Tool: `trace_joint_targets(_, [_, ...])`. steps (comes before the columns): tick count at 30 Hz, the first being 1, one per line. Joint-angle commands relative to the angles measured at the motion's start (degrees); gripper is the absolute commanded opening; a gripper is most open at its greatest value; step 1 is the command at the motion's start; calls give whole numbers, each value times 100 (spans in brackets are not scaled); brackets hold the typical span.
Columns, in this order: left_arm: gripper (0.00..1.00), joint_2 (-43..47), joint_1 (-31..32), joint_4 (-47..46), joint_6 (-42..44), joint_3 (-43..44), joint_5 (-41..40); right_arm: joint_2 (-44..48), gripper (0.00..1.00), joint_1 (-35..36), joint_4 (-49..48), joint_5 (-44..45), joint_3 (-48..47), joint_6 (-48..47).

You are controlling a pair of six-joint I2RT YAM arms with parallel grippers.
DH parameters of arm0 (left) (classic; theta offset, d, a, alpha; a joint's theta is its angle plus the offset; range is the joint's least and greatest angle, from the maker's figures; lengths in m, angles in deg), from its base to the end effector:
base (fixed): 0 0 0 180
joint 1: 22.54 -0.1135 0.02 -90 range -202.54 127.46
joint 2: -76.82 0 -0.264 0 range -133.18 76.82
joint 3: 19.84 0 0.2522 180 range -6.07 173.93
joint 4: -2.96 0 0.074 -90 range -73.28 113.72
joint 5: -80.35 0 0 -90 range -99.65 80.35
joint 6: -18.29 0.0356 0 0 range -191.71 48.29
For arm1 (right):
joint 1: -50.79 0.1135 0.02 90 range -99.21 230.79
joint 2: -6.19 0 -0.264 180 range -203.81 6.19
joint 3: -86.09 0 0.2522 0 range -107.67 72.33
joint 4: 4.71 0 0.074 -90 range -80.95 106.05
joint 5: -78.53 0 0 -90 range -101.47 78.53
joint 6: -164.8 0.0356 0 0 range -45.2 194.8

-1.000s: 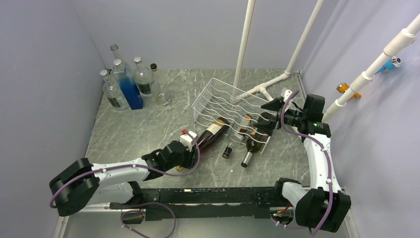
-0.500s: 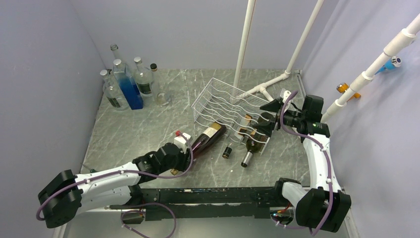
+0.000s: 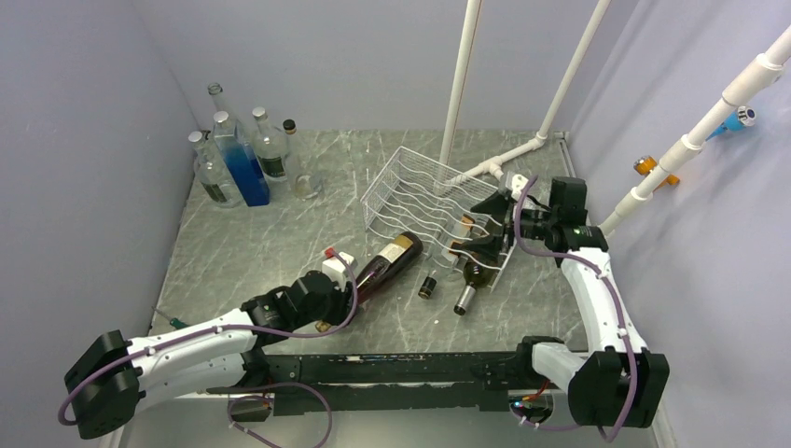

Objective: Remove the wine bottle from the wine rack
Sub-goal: Pick up the wine bottle from the wine rack.

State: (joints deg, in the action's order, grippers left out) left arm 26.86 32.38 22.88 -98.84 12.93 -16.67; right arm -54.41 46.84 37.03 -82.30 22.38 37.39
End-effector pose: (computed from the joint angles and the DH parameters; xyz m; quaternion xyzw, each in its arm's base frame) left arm 0.1060 -0.1434 0.1751 0.1881 0.8741 -0.2504 0.3713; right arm 0.2110 0.0191 0.3037 -0.4520 0.6311 0.3638 0.5149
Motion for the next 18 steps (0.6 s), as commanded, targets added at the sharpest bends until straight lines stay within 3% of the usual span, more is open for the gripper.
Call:
trace_joint_targets(1, [0,234,-75,-409,-292,572,-321,-152,100,353,97,118,-115,-407])
trace_joint_targets(18, [0,176,-210,559,-674,1138,-16,-1468,100,2875,1391,1114,-1200,-2310])
